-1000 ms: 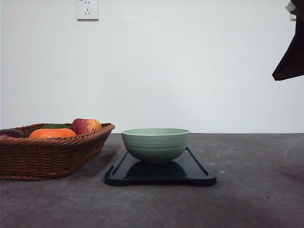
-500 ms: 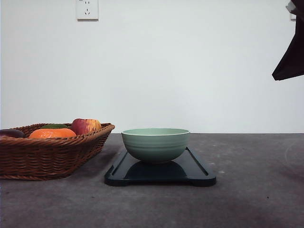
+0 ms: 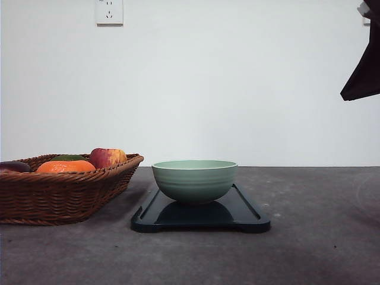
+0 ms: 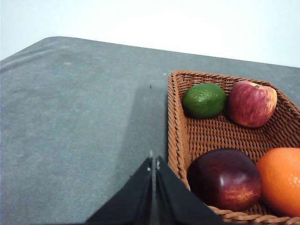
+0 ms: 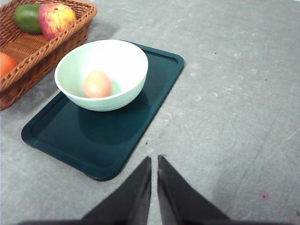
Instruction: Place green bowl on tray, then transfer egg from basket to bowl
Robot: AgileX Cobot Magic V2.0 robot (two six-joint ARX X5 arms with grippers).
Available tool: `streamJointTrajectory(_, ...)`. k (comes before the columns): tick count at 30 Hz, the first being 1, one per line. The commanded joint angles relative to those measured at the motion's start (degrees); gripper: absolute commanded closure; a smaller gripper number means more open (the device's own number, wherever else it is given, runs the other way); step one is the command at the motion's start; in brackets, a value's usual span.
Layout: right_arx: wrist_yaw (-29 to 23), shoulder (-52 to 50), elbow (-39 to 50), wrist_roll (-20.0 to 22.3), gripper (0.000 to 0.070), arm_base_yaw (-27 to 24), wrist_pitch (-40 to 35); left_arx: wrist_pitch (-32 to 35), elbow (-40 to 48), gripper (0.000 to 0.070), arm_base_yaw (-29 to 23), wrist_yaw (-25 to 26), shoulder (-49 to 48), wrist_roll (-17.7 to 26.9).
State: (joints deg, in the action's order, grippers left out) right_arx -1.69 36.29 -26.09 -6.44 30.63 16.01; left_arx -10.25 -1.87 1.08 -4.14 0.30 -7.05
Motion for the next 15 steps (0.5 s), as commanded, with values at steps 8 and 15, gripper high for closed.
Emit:
streamJointTrajectory(8,-0.11,0.16,-0.26,0.09,0.0685,0.33,-0.61,-0.41,1.11,0.0700,-0.04,0.17,-0.07,0.52)
streamJointTrajectory(15,-0.50,-6.00,1.82,5.65,0.0684,-5.38,-0.33,-0.41,1.11,0.0700,-0.04,0.15,-0.07,0.52)
